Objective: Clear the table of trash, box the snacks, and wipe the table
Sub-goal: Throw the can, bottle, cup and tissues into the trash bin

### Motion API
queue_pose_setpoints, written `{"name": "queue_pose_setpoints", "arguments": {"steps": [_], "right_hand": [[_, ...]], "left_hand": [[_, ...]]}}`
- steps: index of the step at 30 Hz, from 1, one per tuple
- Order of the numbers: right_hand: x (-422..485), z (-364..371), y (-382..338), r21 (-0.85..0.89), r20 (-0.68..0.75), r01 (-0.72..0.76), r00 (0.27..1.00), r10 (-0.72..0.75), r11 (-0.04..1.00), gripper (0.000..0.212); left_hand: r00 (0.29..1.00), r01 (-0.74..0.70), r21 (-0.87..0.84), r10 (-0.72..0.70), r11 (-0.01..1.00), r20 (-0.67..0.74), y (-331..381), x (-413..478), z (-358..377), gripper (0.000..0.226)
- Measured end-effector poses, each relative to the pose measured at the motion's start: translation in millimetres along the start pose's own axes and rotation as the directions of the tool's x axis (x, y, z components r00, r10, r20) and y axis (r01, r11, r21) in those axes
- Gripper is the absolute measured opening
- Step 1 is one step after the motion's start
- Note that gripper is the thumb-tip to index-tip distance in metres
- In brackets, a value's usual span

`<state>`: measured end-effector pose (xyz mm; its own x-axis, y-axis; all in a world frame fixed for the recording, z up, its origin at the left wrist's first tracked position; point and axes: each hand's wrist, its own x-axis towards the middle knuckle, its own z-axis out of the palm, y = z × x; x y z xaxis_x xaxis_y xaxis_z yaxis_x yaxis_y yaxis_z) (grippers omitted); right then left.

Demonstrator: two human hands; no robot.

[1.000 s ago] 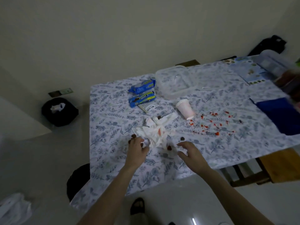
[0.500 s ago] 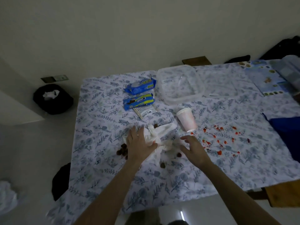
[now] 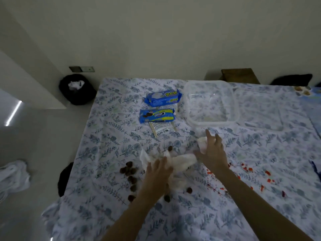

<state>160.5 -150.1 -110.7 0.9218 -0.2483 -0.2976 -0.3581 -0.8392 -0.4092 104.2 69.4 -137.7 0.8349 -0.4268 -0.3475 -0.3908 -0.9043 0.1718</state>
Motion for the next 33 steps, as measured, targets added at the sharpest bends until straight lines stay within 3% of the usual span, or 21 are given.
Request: {"name": "queue_pose_setpoints", "arguments": {"steps": [3, 6, 9, 11, 13, 15, 16, 18, 19, 22, 25, 28, 33], "right_hand": [[6, 3, 4, -0.004, 0.053, 0.017, 0.998, -0.016, 1.0, 0.089], [3, 9, 10, 0.082, 0.006, 0.119, 0.993, -0.12, 0.989, 0.08], [0, 12, 14, 0.159, 0.005, 0.22, 0.975, -0.223, 0.963, 0.075], [-3, 14, 16, 0.187, -0.001, 0.277, 0.959, -0.282, 0.942, 0.073], [-4, 14, 18, 0.212, -0.016, 0.312, 0.949, -0.316, 0.926, 0.07], [-4, 16, 19, 0.232, -0.011, 0.318, 0.946, -0.324, 0.919, 0.071], [-3, 16, 18, 0.247, -0.004, 0.313, 0.947, -0.322, 0.917, 0.072], [-3, 18, 17, 0.27, 0.012, 0.313, 0.944, -0.328, 0.91, 0.073], [-4, 19, 16, 0.274, 0.02, 0.319, 0.941, -0.337, 0.907, 0.073], [-6, 22, 15, 0.267, 0.028, 0.336, 0.934, -0.355, 0.904, 0.073], [-5, 22, 17, 0.279, 0.036, 0.33, 0.935, -0.354, 0.902, 0.073], [-5, 18, 16, 0.335, 0.044, 0.305, 0.94, -0.338, 0.891, 0.072], [-6, 15, 14, 0.361, 0.041, 0.292, 0.944, -0.327, 0.886, 0.071]], "left_hand": [[0.996, -0.057, -0.111, 0.048, 0.992, -0.079, 0, -2, -3, 0.037], [0.988, -0.094, -0.337, 0.048, 0.937, -0.144, 1, 4, -12, 0.032], [0.962, 0.033, -0.679, -0.209, 0.734, -0.179, 6, 15, -28, 0.031], [0.868, 0.061, -0.845, -0.446, 0.531, -0.218, 9, 22, -32, 0.037], [0.768, 0.12, -0.878, -0.604, 0.463, -0.213, 6, 23, -28, 0.046], [0.746, 0.209, -0.812, -0.625, 0.546, -0.228, 2, 21, -18, 0.042], [0.765, 0.253, -0.72, -0.59, 0.646, -0.259, -1, 19, -12, 0.035], [0.846, 0.279, -0.434, -0.434, 0.856, -0.311, -1, 14, -1, 0.03], [0.884, 0.266, -0.332, -0.367, 0.905, -0.29, 0, 10, 3, 0.04], [0.935, 0.311, -0.335, -0.35, 0.889, -0.061, 1, 4, 5, 0.07], [0.926, 0.288, -0.302, -0.345, 0.909, -0.155, -2, 3, 6, 0.052], [0.9, 0.265, -0.409, -0.377, 0.873, -0.22, -2, 4, -2, 0.043], [0.859, 0.297, -0.608, -0.483, 0.737, -0.166, 3, 9, -17, 0.029]]}}
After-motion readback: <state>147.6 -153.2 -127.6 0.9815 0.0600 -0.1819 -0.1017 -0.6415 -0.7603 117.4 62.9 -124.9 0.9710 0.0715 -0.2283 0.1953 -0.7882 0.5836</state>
